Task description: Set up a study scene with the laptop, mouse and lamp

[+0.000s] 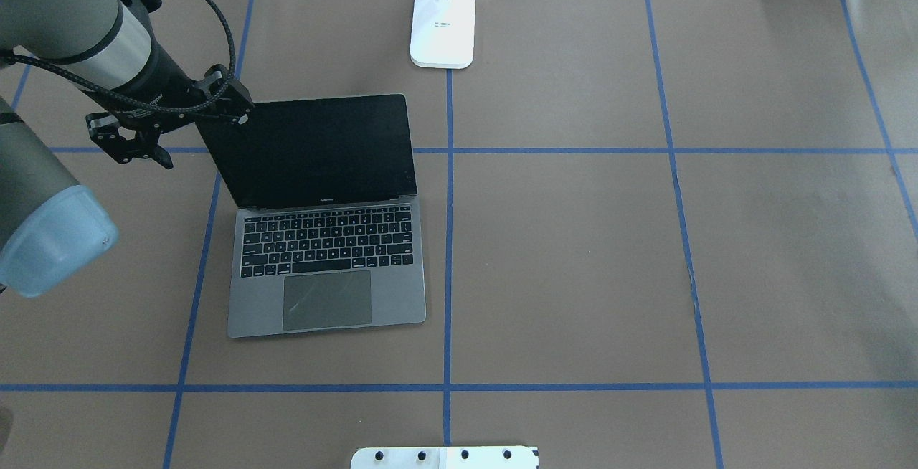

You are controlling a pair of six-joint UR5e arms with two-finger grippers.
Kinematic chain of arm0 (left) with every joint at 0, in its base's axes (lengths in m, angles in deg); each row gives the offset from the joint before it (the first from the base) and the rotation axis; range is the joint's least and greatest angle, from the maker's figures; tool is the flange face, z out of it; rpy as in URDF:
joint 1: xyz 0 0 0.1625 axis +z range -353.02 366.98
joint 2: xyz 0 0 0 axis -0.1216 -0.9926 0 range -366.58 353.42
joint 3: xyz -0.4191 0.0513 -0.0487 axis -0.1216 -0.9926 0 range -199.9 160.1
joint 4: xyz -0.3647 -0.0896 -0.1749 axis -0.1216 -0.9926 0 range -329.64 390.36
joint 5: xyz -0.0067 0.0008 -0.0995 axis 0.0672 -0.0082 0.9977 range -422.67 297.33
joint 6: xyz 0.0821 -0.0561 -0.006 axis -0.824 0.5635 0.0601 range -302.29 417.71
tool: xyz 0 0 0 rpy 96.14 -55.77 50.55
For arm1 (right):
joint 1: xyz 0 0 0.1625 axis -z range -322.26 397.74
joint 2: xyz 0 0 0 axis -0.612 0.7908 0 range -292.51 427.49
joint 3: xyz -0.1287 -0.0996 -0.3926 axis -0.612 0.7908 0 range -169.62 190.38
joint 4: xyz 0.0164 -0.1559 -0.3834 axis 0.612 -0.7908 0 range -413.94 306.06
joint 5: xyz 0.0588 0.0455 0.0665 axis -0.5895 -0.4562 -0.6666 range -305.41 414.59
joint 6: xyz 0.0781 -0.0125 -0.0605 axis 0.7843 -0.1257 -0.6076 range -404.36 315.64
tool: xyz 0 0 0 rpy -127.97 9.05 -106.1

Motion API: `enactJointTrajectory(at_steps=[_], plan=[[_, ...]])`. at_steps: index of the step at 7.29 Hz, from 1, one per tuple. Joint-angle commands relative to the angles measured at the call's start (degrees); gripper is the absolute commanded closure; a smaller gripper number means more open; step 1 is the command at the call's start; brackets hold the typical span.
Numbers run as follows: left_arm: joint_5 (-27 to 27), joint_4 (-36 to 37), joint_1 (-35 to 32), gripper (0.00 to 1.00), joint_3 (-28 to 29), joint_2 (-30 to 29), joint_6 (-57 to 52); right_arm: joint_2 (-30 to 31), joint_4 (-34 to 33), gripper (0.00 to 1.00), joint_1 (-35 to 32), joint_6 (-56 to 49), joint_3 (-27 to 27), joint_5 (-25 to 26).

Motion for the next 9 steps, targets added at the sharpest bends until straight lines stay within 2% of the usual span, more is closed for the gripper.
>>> enactJointTrajectory(at_steps=[1, 4, 7, 9], plan=[[-1.66, 0.2, -0.21, 0.0, -0.16, 0.07, -0.16, -4.52, -0.97, 1.0, 0.28, 13.52, -2.96, -0.44], [-4.84, 0.21, -1.0, 0.0, -0.16, 4.72, -2.51, -12.59, -0.53, 1.0, 5.45, 33.29, -3.15, -1.59], [-4.67, 0.38, -4.85, 0.0, 0.45, 9.28, -16.63, -23.82, -0.44, 1.0, 13.79, 53.96, -3.5, -0.97], [-4.4, 0.12, -8.89, 0.0, 2.38, 12.1, -25.79, -27.72, 2.61, 1.0, 18.19, 63.71, -3.06, -0.36]])
